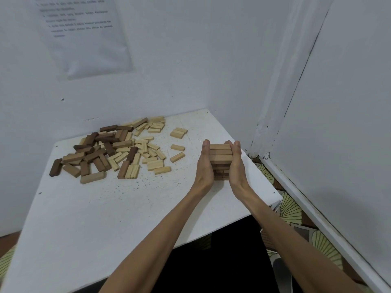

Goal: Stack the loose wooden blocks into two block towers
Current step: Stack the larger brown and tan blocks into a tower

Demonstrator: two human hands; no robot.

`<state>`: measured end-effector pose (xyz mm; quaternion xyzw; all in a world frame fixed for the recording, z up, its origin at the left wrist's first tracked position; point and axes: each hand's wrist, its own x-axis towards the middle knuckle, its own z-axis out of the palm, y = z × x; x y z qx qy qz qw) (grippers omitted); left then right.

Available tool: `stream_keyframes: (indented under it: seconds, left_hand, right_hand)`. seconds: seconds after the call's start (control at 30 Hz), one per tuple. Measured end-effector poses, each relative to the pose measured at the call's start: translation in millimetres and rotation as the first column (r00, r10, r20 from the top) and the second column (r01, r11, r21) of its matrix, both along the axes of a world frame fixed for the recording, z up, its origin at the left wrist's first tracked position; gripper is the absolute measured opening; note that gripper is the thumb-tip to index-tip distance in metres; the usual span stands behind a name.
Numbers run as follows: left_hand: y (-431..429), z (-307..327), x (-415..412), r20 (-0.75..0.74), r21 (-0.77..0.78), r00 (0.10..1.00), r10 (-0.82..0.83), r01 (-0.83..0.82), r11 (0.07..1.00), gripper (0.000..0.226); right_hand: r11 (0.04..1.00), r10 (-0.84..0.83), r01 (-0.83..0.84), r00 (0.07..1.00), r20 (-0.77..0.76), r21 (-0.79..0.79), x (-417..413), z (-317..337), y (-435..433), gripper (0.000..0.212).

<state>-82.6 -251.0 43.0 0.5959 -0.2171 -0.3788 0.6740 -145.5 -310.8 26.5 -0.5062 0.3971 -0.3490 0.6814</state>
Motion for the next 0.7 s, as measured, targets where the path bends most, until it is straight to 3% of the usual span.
stream_keyframes:
  seconds: [0.1,0.23,0.7]
  left_hand:
    - [-1.1,-1.8,0.7,0.0,-0.002,1.0,-0.007,0.007,1.0,0.055]
    - [-3.0,-3.8,1.5,0.004,0.003,1.0,0.007,-0.007,1.0,0.043]
    - [-2.0,-8.3,2.4,-0.004,-0.015,1.0,-0.016,0.016,1.0,0.049]
  right_hand:
    - [1.0,-0.006,0.005,1.0,0.007,0.013,0.2,1.1,1.2,0.048]
    - [1.0,0.001,-0.001,1.0,0.006,0.003,1.5,-1.9,-0.2,0.059]
    - [0.999,-0.025,0.024,1.0,-0.011,-0.03,-0.5,-9.9,-3.3,0.071]
